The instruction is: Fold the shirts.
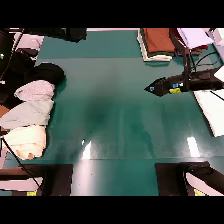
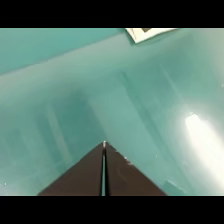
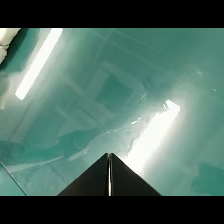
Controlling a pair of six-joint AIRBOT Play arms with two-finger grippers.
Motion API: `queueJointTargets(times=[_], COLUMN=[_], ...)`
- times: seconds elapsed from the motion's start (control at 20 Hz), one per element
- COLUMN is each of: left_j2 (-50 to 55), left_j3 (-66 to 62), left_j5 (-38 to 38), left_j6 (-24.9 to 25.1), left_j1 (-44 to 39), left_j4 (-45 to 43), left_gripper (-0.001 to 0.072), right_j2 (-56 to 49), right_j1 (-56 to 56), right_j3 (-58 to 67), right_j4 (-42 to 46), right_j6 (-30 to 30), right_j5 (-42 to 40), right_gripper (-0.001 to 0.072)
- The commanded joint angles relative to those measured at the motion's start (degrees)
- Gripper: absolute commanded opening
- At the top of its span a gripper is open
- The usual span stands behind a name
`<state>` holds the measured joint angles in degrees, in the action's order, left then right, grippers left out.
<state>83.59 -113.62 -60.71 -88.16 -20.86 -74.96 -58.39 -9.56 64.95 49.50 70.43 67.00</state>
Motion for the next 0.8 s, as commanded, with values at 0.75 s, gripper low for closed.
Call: queueJointTargets(times=[0.75], left_j2=[0.1], left_j3=[0.0], left_j5=[11.1], left_j6=[1.3], left_j1=[0.0], left_j4=[-2.0], left_gripper=[0.0043], right_j2=[0.0], right_j1=[-0.1], right_j3=[0.0], right_j4=[0.0], right_j6=[0.0], right_j5=[0.0], right_gripper=[0.0019])
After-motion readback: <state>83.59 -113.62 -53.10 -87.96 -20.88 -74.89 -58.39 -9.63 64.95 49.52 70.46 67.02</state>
